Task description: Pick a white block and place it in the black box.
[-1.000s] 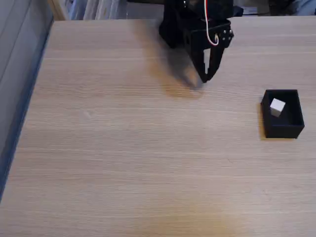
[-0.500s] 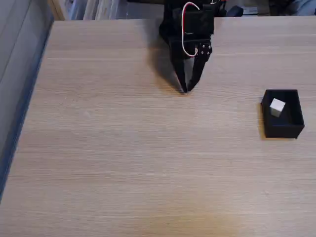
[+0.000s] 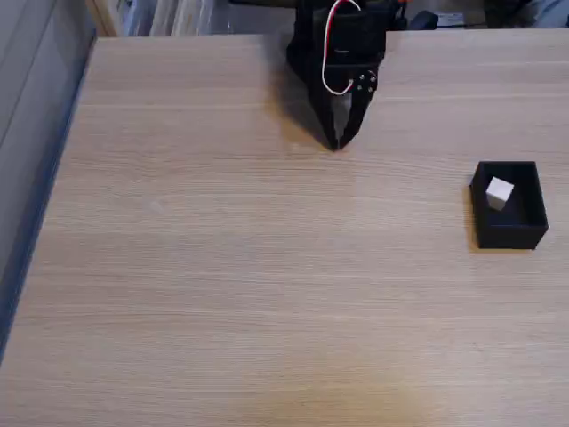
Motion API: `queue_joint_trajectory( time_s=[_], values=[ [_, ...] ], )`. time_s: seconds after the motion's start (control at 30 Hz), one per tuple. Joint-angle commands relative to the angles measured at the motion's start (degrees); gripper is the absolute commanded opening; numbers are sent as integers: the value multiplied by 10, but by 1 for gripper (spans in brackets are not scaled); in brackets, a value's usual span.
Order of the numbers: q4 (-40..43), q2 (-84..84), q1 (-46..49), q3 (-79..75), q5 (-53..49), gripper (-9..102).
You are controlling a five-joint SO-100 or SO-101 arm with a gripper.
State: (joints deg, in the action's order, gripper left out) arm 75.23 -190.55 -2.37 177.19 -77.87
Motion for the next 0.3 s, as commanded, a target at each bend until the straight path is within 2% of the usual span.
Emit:
queue_joint_trajectory(
  time_s=[0.0,0.27],
  values=[
    [2,-3,0,9,0,0],
    [2,-4,-4,9,-3,0]
  ],
)
